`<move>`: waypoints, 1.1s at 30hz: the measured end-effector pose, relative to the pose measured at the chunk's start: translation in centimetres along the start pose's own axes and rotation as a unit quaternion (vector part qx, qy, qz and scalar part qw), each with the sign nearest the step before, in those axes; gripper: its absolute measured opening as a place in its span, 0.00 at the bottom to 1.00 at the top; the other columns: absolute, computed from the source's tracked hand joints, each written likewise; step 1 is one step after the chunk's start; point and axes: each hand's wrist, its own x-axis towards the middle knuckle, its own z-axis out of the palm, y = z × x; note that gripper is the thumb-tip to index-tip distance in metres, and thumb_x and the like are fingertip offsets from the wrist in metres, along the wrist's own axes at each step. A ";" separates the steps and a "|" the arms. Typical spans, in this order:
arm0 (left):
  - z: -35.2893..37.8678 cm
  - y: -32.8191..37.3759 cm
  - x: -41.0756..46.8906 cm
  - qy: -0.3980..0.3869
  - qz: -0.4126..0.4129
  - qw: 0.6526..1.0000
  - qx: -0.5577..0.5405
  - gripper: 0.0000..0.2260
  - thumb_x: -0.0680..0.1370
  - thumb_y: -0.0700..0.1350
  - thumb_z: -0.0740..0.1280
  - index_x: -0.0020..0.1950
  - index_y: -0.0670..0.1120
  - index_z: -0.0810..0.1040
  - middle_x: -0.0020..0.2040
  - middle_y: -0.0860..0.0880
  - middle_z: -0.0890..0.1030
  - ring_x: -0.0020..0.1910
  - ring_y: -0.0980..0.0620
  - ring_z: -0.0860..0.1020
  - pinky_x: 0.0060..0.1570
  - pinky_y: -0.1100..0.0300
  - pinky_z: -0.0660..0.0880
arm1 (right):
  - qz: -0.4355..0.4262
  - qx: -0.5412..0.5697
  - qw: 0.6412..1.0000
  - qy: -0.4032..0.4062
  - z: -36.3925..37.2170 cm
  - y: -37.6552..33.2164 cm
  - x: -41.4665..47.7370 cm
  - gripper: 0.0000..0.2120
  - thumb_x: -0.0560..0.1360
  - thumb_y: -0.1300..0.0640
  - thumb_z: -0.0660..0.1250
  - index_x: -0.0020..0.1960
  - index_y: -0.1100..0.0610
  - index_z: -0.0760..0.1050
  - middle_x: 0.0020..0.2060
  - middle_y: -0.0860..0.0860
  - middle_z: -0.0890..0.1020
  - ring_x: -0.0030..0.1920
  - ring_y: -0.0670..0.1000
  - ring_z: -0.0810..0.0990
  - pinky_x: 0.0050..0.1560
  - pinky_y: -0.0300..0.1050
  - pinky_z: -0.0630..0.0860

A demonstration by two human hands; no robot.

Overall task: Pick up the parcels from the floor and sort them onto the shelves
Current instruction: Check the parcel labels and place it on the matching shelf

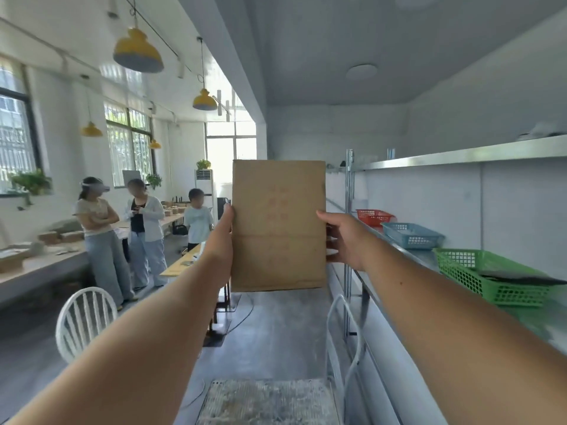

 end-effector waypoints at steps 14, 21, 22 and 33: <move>0.1 8.5 -1.4 0.009 0.075 0.997 0.008 0.26 0.78 0.73 0.63 0.56 0.54 0.85 0.55 0.48 0.87 0.52 0.47 0.85 0.51 0.49 0.79 | -0.054 0.006 0.998 -0.028 1.3 -8.9 -2.1 0.14 0.77 0.45 0.72 0.57 0.53 0.86 0.43 0.50 0.89 0.45 0.56 0.88 0.50 0.53 0.83; 0.3 9.5 -2.3 -0.063 0.059 0.996 -0.005 0.27 0.78 0.71 0.61 0.65 0.56 0.85 0.58 0.47 0.89 0.54 0.43 0.89 0.50 0.46 0.82 | -0.060 0.055 0.997 -0.006 1.9 -9.8 -2.9 0.28 0.75 0.35 0.70 0.66 0.53 0.82 0.51 0.54 0.86 0.49 0.59 0.87 0.51 0.56 0.83; 0.2 9.6 -2.5 -0.064 0.063 0.996 0.000 0.27 0.78 0.70 0.62 0.66 0.55 0.85 0.59 0.47 0.89 0.56 0.43 0.88 0.53 0.45 0.82 | -0.057 0.062 0.996 0.000 2.0 -9.9 -3.0 0.31 0.77 0.32 0.67 0.68 0.53 0.82 0.53 0.55 0.86 0.51 0.60 0.86 0.52 0.57 0.82; 1.1 10.0 -3.7 -0.057 0.064 0.996 -0.031 0.29 0.80 0.72 0.57 0.64 0.55 0.86 0.59 0.47 0.89 0.60 0.42 0.86 0.67 0.38 0.78 | -0.057 0.107 0.991 0.054 3.1 -11.1 -4.0 0.33 0.77 0.25 0.61 0.68 0.49 0.80 0.63 0.57 0.85 0.61 0.63 0.84 0.63 0.69 0.79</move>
